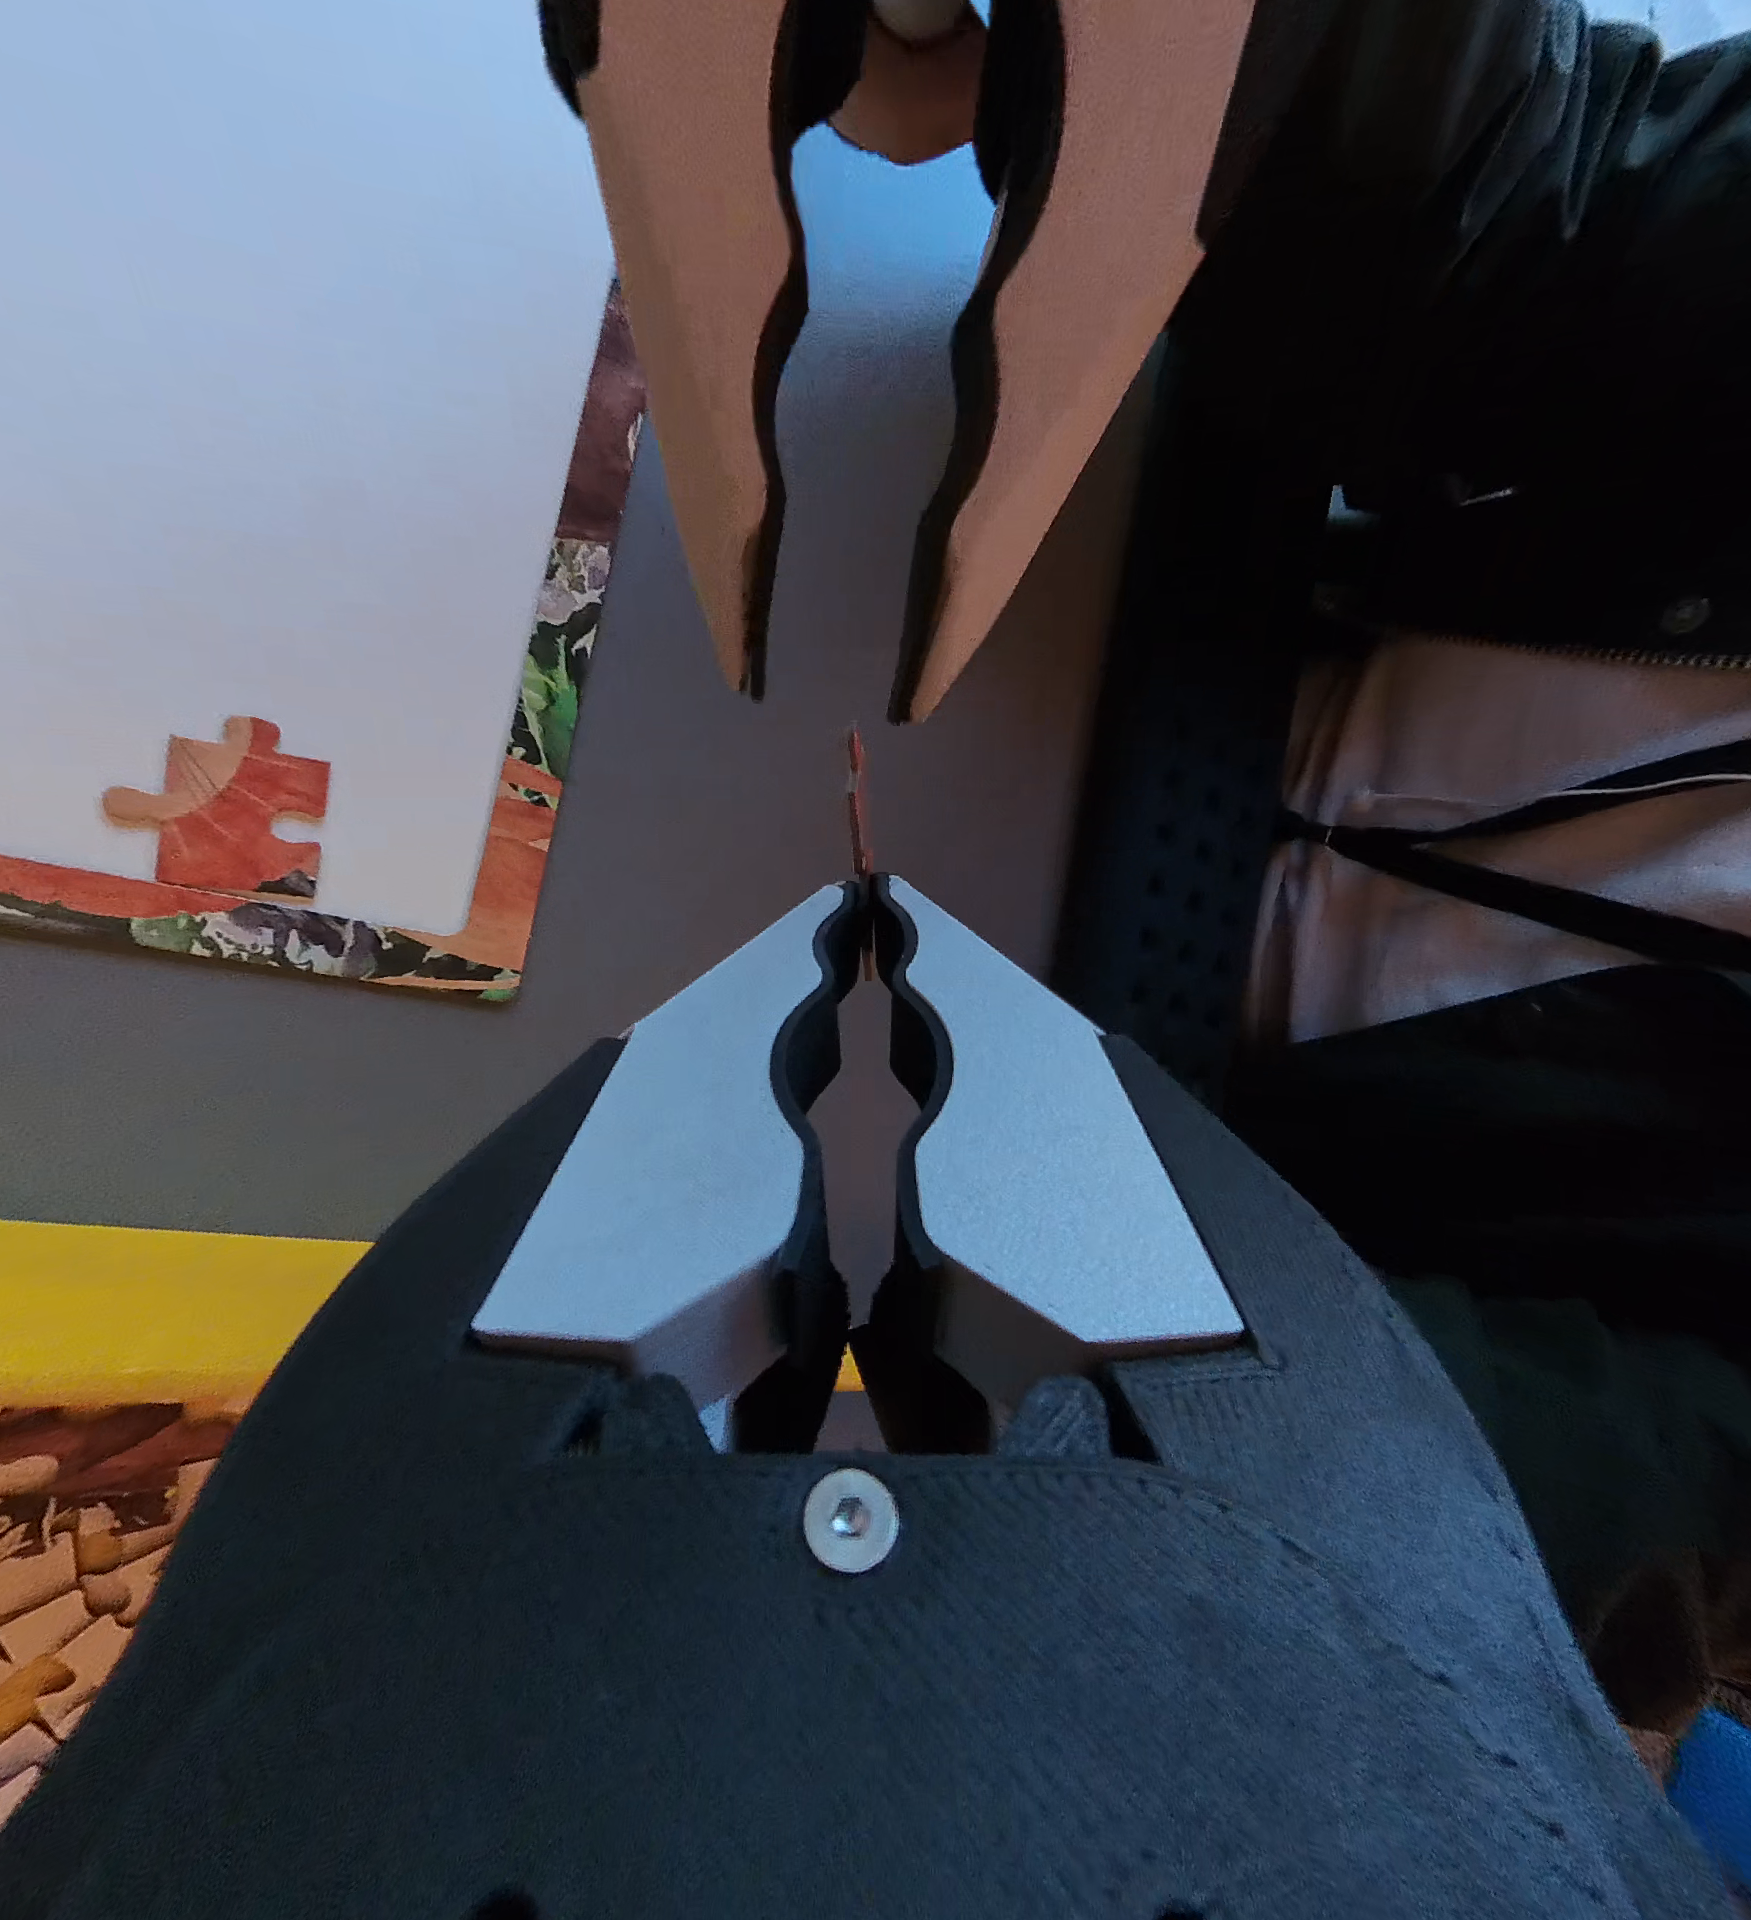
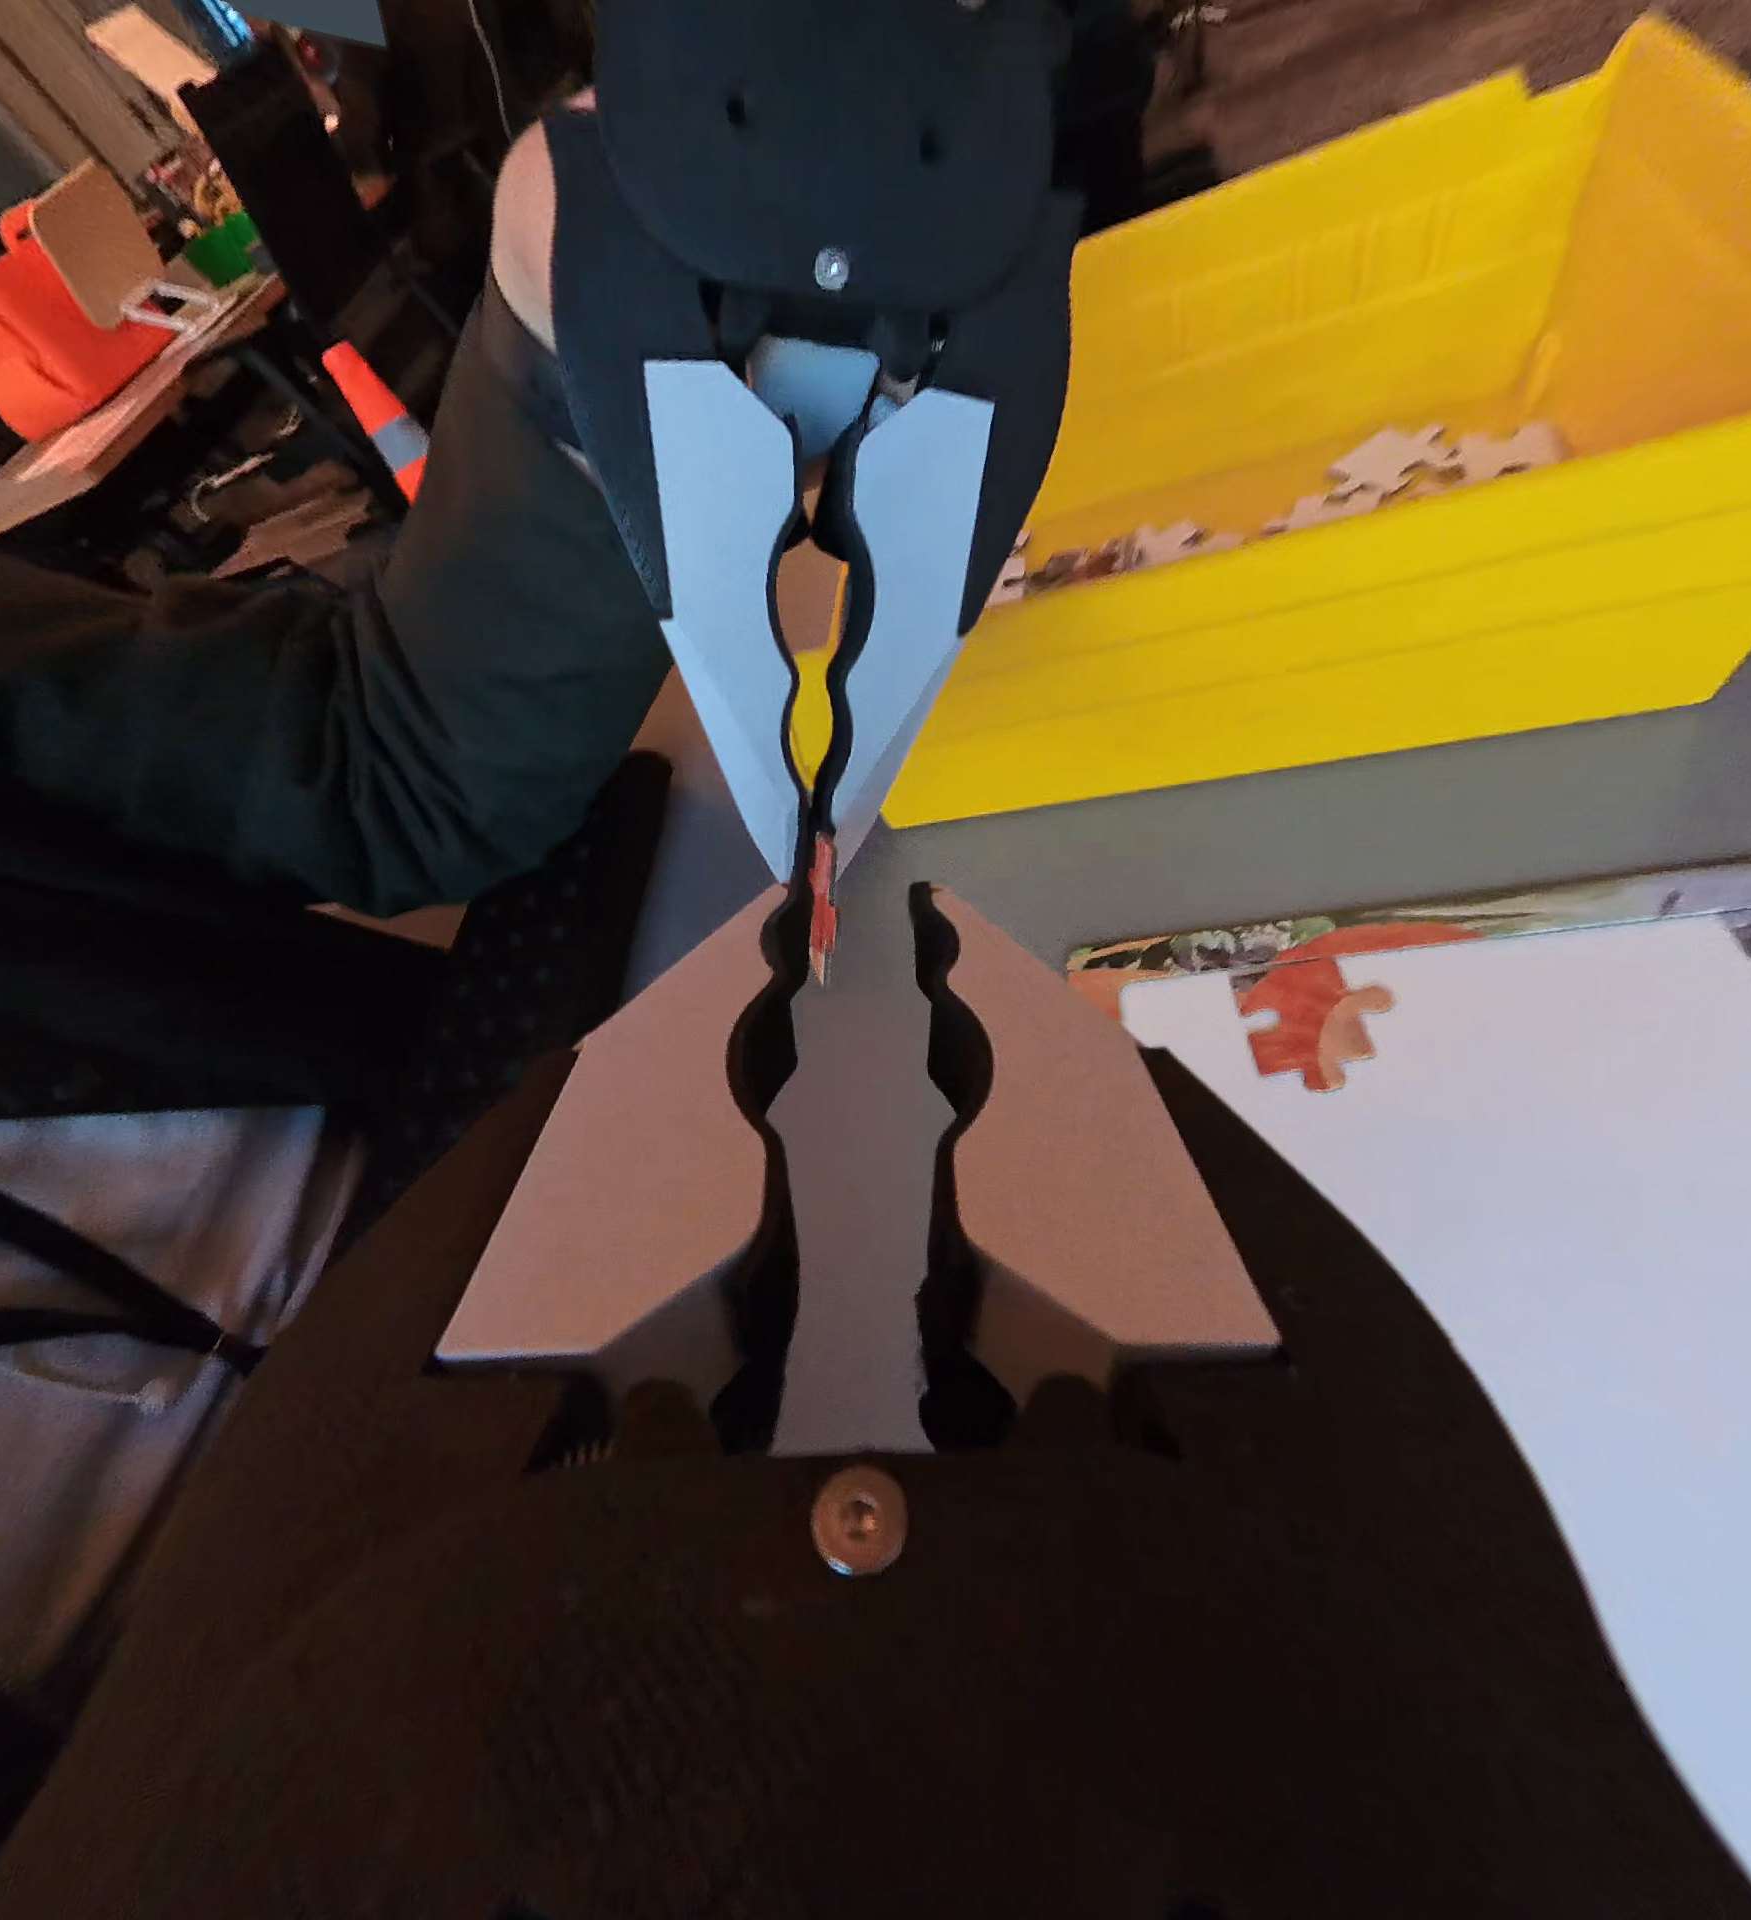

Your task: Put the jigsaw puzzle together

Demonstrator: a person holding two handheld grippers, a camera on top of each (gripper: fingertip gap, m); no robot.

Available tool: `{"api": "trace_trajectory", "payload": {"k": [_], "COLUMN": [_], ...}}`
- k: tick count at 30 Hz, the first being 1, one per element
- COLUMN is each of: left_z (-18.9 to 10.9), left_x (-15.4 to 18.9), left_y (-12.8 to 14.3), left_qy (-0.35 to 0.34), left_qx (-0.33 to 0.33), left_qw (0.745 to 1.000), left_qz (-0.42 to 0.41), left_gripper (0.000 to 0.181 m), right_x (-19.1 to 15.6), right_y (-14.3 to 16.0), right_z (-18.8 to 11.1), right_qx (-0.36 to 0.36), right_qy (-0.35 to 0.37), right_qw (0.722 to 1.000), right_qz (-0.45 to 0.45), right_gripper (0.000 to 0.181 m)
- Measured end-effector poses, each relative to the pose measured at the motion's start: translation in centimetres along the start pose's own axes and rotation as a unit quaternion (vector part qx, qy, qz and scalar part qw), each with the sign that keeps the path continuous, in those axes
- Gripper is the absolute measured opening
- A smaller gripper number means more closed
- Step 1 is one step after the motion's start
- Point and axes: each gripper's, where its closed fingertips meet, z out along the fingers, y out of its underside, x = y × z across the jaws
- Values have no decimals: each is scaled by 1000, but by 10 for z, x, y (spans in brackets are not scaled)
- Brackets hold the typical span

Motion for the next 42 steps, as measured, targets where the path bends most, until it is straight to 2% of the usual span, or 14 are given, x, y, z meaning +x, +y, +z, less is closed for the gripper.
{"api": "trace_trajectory", "payload": {"k": [2,8,10,15,18,21,24,27,31,36,42], "left_z": [2,3,4,-11,-42,-80,-97,-97,-85,-75,-75], "left_x": [-1,0,0,-8,-23,-35,-44,-47,-47,-51,-50], "left_y": [0,1,1,3,4,-5,-7,-8,-9,-7,-6], "left_qy": [-3,2,1,-9,-32,-54,-81,-93,-100,-113,-110], "left_qx": [-4,-7,-8,22,89,186,223,220,188,155,155], "left_qw": [1000,1000,1000,999,994,977,966,965,972,976,976], "left_qz": [5,10,13,-30,-63,-90,-101,-105,-105,-106,-109], "left_gripper": [0,0,0,0,4,11,11,11,11,9,8], "right_x": [-4,-7,-11,-1,23,48,75,99,123,133,136], "right_y": [8,14,16,4,-1,-1,13,24,44,63,71], "right_z": [5,10,11,5,-3,-12,-16,-18,-10,-3,-6], "right_qx": [-21,-26,-31,13,57,107,122,144,132,98,84], "right_qy": [-18,-43,-58,-62,-44,-49,-22,17,80,115,126], "right_qw": [1000,999,998,997,988,964,943,922,908,901,891], "right_qz": [4,15,11,54,133,239,310,358,389,407,427], "right_gripper": [9,8,1,0,1,1,0,0,0,0,0]}}
